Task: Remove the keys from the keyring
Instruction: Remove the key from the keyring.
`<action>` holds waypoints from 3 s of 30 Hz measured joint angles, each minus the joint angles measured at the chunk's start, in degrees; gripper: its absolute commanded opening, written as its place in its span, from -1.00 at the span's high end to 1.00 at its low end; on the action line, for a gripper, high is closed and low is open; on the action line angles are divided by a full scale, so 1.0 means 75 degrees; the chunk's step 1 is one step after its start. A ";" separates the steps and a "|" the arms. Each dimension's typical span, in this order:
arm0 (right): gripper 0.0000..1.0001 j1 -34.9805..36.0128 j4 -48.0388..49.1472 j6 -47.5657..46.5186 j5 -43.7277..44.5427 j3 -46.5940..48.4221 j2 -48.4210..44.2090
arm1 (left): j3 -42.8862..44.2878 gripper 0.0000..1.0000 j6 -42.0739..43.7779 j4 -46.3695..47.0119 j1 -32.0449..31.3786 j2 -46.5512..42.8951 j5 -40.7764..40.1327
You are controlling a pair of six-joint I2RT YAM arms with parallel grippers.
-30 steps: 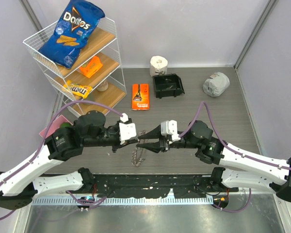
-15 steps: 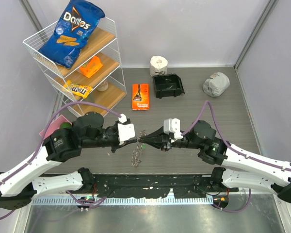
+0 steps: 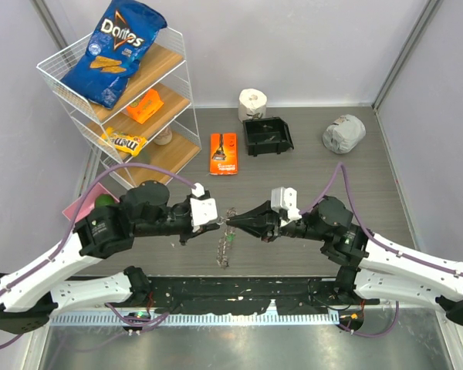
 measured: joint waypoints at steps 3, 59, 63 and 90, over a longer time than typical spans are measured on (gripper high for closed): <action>0.90 0.0000 0.0262 0.0259 0.0047 -0.0149 -0.0099 | -0.0163 1.00 -0.0052 0.0058 0.0000 -0.0012 0.0026; 0.90 -0.0105 0.1011 0.3963 -0.0498 -0.0026 0.0466 | 0.0356 1.00 0.0408 -0.0268 -0.0108 0.0291 -0.0522; 0.90 -0.0111 0.1049 0.4048 -0.0525 0.0003 0.0498 | 0.0411 1.00 0.0449 -0.0289 -0.0111 0.0303 -0.0545; 0.90 -0.0175 0.1542 0.4686 -0.0766 0.0009 0.0933 | 0.0927 1.00 0.0807 -0.0615 -0.0157 0.0341 -0.0679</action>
